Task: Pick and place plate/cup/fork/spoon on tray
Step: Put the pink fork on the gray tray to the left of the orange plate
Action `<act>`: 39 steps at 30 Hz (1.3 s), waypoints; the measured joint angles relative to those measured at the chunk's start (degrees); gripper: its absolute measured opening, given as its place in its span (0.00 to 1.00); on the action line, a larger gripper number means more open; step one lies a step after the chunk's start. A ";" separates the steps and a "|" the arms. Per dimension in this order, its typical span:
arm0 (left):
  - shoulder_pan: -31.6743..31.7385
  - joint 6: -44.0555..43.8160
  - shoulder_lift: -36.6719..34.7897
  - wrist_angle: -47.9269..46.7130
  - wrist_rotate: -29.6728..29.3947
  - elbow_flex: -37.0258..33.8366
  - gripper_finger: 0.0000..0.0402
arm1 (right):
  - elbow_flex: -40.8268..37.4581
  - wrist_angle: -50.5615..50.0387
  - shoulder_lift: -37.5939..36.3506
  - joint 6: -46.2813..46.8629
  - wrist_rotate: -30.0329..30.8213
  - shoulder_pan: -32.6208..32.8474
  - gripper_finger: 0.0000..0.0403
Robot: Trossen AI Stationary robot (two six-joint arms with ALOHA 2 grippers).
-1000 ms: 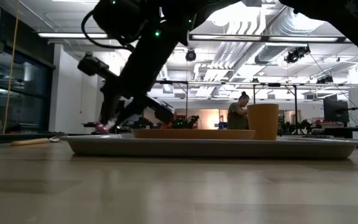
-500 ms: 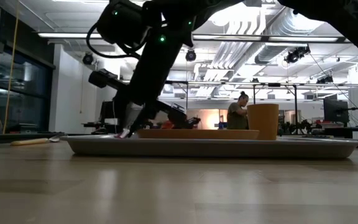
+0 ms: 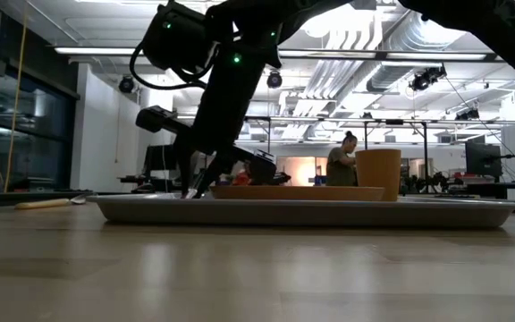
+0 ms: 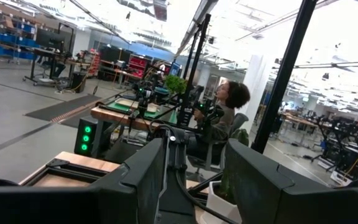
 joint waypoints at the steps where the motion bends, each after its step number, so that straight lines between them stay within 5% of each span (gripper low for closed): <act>1: 0.00 0.00 -0.01 0.00 0.00 0.00 0.40 | 0.00 0.02 0.00 0.00 0.01 -0.06 0.12; 29: 0.00 -0.02 0.00 -0.02 0.00 0.00 0.40 | 0.86 0.65 0.28 1.21 -1.33 -0.81 0.24; 39: 0.00 -0.02 0.00 0.00 0.00 0.00 0.40 | 9.00 -0.04 0.28 -18.06 1.01 -1.44 0.17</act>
